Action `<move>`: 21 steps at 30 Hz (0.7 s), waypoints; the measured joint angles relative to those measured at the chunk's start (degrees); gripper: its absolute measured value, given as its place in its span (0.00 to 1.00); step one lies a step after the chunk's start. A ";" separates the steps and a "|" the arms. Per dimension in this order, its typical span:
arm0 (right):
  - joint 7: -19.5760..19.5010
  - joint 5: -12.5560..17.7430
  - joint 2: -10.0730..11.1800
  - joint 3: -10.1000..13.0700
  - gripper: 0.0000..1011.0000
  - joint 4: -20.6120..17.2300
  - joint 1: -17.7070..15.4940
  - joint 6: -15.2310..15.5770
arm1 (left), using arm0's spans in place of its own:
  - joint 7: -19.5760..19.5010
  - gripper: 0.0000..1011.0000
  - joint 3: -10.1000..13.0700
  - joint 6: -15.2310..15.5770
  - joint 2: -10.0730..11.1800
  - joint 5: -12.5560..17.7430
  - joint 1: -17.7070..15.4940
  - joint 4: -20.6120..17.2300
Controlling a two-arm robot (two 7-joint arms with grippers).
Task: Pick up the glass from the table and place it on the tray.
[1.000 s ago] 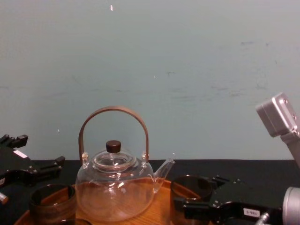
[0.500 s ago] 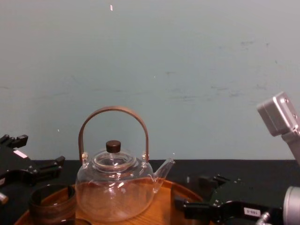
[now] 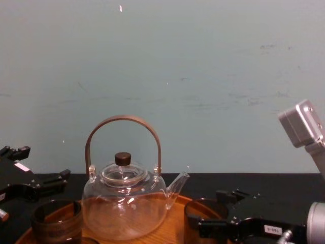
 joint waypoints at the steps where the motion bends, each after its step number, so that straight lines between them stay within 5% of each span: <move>1: 0.00 0.00 0.00 0.00 0.99 0.00 0.00 0.00 | 0.00 0.99 0.00 0.00 0.00 0.00 0.00 0.00; 21: -0.53 -0.15 0.88 1.87 0.99 -3.13 -1.61 -3.55 | 0.00 0.99 0.00 0.00 0.00 0.00 0.00 0.00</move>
